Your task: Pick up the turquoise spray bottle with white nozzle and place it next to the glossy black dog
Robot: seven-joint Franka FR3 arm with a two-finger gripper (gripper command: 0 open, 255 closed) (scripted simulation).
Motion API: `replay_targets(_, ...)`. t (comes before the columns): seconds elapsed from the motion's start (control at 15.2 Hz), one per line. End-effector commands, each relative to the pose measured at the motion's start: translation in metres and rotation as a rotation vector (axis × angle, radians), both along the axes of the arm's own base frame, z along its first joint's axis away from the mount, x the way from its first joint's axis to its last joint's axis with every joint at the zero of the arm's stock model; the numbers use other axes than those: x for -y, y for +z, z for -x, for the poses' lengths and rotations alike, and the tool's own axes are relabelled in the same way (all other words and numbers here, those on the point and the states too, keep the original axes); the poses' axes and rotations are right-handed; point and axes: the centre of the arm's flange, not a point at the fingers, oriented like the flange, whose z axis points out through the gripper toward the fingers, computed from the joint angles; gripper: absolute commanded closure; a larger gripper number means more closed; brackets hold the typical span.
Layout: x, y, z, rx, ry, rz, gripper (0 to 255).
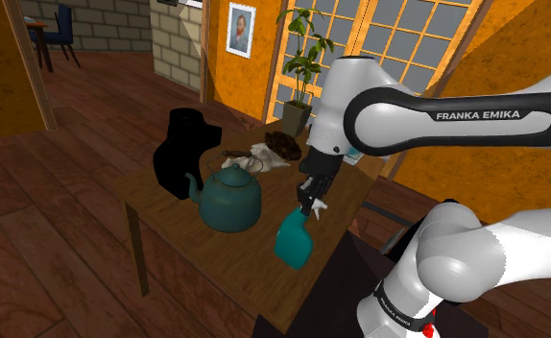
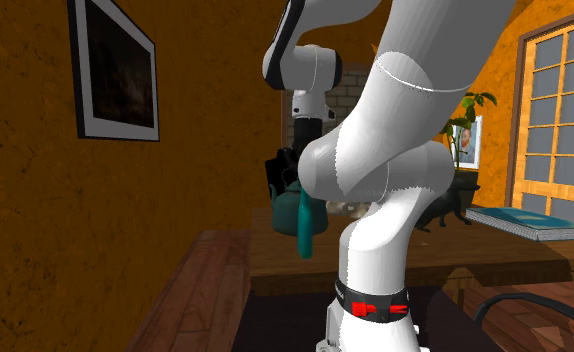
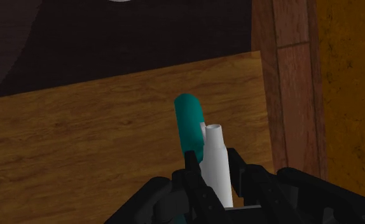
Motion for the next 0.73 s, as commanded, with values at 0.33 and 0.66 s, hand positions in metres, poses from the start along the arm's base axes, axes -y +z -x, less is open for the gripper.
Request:
replay_targets(0.33,0.000,0.035,0.000,0.000,0.000,0.000,255)
replay_targets(0.66,0.000,0.062,0.000,0.000,0.000,0.000,255)
